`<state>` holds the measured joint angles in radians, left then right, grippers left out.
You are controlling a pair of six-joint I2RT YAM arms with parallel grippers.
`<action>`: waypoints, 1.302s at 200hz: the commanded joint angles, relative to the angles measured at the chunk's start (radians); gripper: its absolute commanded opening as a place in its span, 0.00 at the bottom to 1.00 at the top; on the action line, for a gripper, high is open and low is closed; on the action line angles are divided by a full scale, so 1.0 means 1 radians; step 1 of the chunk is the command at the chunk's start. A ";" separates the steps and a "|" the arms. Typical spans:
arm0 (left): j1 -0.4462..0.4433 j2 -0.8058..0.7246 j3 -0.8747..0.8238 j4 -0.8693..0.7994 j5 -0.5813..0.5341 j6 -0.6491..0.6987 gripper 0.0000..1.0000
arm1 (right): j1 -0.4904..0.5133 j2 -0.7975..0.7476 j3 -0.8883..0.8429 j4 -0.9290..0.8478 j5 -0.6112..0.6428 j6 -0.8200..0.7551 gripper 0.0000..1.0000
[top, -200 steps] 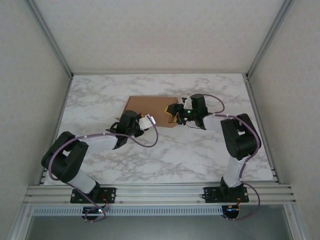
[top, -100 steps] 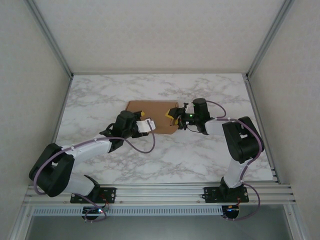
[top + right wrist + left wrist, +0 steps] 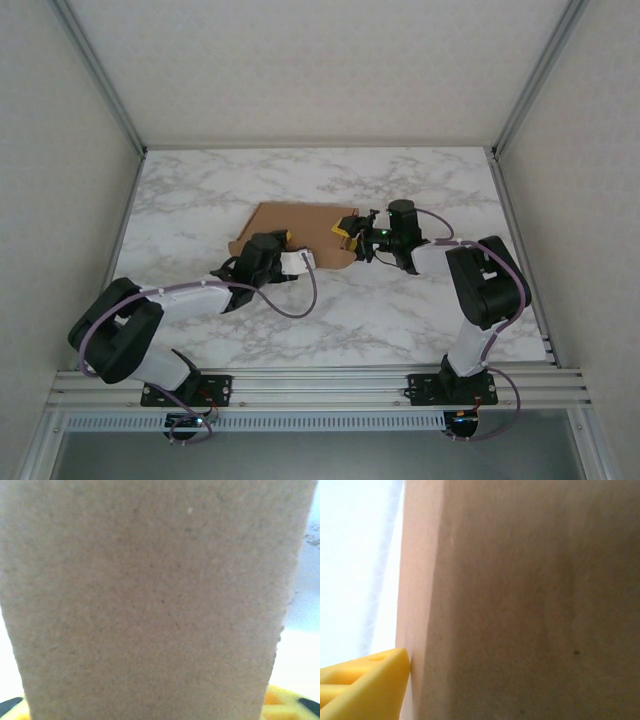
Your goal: Fold the paper box
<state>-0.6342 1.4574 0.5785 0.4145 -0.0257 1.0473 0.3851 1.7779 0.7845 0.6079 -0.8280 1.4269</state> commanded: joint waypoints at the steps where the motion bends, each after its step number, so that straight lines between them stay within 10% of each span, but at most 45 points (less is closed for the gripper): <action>1: -0.016 0.036 -0.059 0.219 -0.139 0.028 0.74 | 0.009 -0.018 -0.013 0.112 -0.045 0.092 0.51; 87: -0.045 0.023 0.004 0.284 -0.337 0.071 0.54 | 0.015 -0.077 -0.041 0.125 -0.046 0.190 0.54; 126: -0.045 -0.025 0.056 0.101 -0.329 0.059 0.42 | 0.014 -0.155 -0.031 -0.047 -0.024 0.081 0.84; 167: -0.036 -0.074 0.196 -0.236 -0.273 -0.029 0.41 | -0.030 -0.389 -0.031 -0.517 0.129 -0.203 0.96; 216: -0.051 -0.083 0.428 -0.719 -0.152 -0.123 0.41 | -0.091 -0.776 0.044 -1.033 0.695 -0.603 0.99; 260: -0.115 0.000 0.665 -1.127 -0.108 -0.184 0.44 | -0.091 -0.683 0.211 -1.083 0.688 -0.784 0.97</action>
<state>-0.7074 1.4086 1.1187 -0.3992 -0.1730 0.9356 0.2943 1.0138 0.9199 -0.3717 -0.2073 0.8085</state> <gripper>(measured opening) 0.495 0.976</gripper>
